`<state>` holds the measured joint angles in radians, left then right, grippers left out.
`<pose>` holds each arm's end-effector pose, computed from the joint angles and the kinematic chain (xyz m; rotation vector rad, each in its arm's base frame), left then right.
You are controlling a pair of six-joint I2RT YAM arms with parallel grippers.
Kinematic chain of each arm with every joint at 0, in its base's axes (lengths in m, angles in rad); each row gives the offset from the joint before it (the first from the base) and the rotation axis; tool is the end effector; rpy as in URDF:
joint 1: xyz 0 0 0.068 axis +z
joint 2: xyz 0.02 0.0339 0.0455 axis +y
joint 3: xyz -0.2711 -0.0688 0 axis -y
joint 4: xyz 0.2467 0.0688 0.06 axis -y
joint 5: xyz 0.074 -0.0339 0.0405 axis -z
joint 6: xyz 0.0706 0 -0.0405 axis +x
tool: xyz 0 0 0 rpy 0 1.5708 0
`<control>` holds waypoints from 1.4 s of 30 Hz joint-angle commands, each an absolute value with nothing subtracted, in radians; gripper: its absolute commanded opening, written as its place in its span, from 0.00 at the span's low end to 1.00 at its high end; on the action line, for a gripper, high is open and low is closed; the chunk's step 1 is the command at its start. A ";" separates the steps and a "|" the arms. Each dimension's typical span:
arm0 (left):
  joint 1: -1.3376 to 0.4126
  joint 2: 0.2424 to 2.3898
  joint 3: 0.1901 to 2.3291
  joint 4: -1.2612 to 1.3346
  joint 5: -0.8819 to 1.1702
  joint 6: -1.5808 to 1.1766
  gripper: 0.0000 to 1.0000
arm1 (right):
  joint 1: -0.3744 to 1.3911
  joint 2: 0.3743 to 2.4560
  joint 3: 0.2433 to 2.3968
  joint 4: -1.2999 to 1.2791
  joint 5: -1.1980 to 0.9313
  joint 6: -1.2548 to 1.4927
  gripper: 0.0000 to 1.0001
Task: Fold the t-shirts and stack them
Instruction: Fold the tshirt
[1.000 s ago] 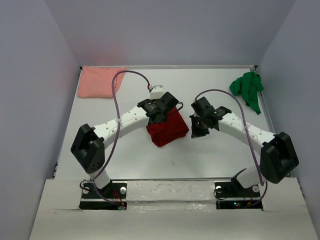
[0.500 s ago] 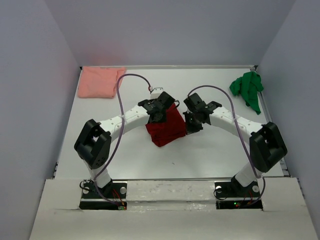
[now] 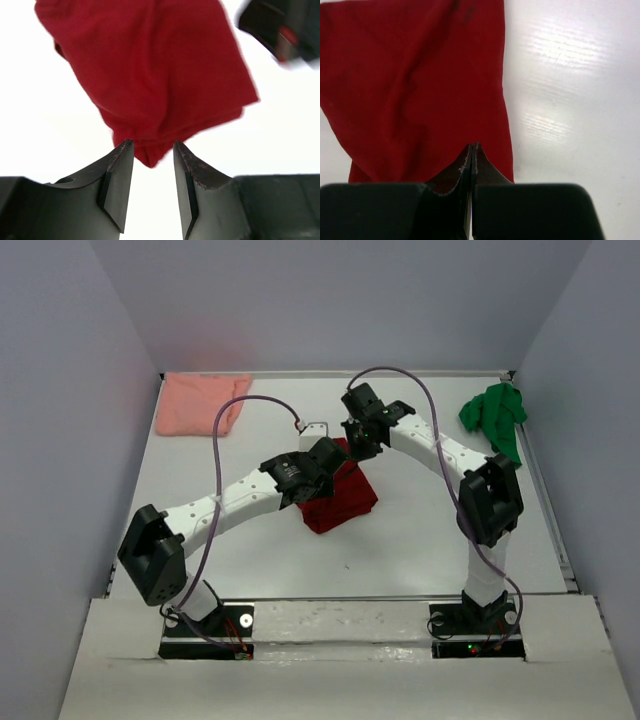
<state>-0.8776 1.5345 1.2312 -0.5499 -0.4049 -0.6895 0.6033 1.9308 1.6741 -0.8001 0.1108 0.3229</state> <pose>0.2481 -0.2552 0.2634 0.0405 2.3525 -0.2798 0.3669 0.2433 0.2371 -0.3293 2.6075 0.1781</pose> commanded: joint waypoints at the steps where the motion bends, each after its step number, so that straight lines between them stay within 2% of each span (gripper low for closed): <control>1: -0.916 1.436 1.203 -0.522 -0.433 -0.703 0.47 | 0.558 2.064 1.866 -0.813 0.068 0.227 0.00; 6: -0.936 1.433 1.155 -0.483 -0.393 -0.729 0.42 | 0.494 2.252 2.144 -0.885 -0.046 0.173 0.00; 13: -0.945 1.422 1.175 -0.511 -0.435 -0.738 0.33 | 0.462 2.424 2.327 -0.939 -0.155 0.150 0.00; 21: -0.946 1.454 1.197 -0.508 -0.440 -0.730 0.33 | 0.462 2.413 2.315 -0.936 -0.210 0.140 0.00; 28: -0.951 1.511 1.178 -0.457 -0.396 -0.729 0.28 | 0.480 2.358 2.319 -0.953 -0.117 0.132 0.00; 31: -0.953 1.519 1.177 -0.454 -0.391 -0.727 0.28 | 0.480 2.353 2.319 -0.956 -0.138 0.135 0.00; 36: -0.951 1.520 1.180 -0.460 -0.396 -0.723 0.28 | 0.489 2.373 2.358 -0.988 -0.025 0.132 0.00; 42: -0.953 1.531 1.167 -0.437 -0.376 -0.724 0.28 | 0.489 2.353 2.349 -0.968 -0.115 0.124 0.00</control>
